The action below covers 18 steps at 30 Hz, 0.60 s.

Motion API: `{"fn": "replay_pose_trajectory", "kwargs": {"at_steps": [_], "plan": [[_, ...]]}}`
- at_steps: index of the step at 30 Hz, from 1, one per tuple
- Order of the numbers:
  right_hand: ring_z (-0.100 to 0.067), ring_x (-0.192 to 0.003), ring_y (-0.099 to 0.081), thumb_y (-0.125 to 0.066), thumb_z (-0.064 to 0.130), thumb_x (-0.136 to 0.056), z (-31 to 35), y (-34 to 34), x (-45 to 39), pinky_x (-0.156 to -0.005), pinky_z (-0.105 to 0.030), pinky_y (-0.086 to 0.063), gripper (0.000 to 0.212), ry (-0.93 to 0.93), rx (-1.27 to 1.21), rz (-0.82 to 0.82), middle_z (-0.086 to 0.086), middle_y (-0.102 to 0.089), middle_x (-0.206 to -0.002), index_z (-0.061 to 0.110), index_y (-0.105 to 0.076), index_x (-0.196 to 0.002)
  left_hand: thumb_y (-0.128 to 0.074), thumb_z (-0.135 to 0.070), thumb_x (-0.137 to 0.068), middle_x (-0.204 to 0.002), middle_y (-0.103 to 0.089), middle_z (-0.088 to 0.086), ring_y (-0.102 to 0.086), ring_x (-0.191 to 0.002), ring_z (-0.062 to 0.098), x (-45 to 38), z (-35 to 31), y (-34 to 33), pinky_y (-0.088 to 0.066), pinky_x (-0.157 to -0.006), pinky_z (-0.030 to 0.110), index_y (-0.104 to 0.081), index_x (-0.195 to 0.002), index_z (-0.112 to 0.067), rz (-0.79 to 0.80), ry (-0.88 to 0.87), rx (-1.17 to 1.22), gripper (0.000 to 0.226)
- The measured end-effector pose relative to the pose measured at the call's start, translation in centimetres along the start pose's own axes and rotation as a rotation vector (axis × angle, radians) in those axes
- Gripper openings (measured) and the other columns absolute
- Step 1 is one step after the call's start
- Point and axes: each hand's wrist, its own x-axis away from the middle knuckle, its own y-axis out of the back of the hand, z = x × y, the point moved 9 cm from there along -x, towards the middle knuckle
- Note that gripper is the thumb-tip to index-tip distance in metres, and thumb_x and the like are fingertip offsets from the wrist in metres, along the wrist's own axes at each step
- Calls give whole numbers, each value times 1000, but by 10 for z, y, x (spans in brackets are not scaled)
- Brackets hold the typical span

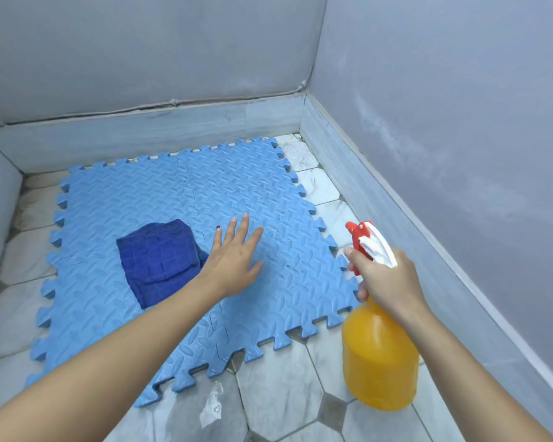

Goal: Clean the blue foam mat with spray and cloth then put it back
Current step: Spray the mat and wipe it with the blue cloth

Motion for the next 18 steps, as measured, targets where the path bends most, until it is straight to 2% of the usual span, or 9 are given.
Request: {"fn": "replay_pose_trajectory", "kwargs": {"at_steps": [3, 6, 8, 9, 11, 13, 16, 18], "plan": [[-16, -37, -53, -67, 27, -88, -31, 47, 9, -45, -19, -43, 23, -21, -43, -161, -13, -56, -50, 7, -63, -78, -42, -34, -98, -162, -2, 7, -10, -148, 24, -5, -24, 1, 2, -118, 51, -18, -152, -21, -51, -75, 34, 60], [-14, -39, -52, -64, 20, -89, -47, 85, 13, -40, -12, -39, 17, 42, -91, -334, -15, -57, -57, 12, -60, -75, -44, -33, -97, -161, -10, 8, -17, -146, 24, -11, -50, -6, 1, -117, 54, -22, -150, -20, -67, -104, 46, 59], [-17, -50, -57, -63, 20, -91, -51, 98, 15, -43, -11, -41, 9, 122, -111, -410, -17, -61, -67, 14, -63, -83, -45, -33, -97, -161, -11, 8, -17, -146, 24, -14, -70, -16, 1, -116, 56, -21, -151, -21, -51, -144, 48, 60], [-22, -58, -60, -63, 21, -91, -54, 103, 17, -47, -13, -45, 6, 151, -138, -451, -16, -64, -75, 16, -63, -89, -45, -34, -97, -161, -10, 8, -17, -146, 24, -14, -79, -21, 3, -115, 56, -20, -151, -21, -43, -166, 45, 61], [-32, -71, -64, -65, 26, -90, -67, 115, 21, -56, -26, -54, 10, 175, -211, -556, -8, -65, -89, 21, -62, -97, -46, -35, -97, -161, -10, 6, -16, -146, 23, -14, -94, -29, 6, -114, 57, -16, -152, -22, -39, -207, 21, 63], [-35, -75, -66, -68, 29, -88, -80, 122, 24, -64, -36, -58, 15, 171, -280, -629, 3, -64, -94, 25, -60, -100, -47, -35, -97, -161, -10, 6, -16, -146, 24, -12, -103, -34, 6, -114, 58, -15, -152, -23, -50, -241, 8, 65], [-27, -73, -69, -71, 30, -86, -83, 120, 17, -70, -38, -57, 18, 176, -316, -611, 12, -61, -90, 35, -59, -98, -50, -34, -95, -160, -14, 7, -19, -145, 28, -8, -105, -38, 4, -113, 60, -18, -152, -22, -71, -268, -1, 66], [-13, -70, -66, -74, 30, -85, -87, 118, 14, -69, -30, -52, 22, 167, -305, -600, 5, -60, -83, 29, -61, -102, -53, -33, -93, -159, -17, 9, -22, -144, 31, -5, -101, -38, 1, -112, 63, -21, -151, -20, -82, -277, -18, 68]]}}
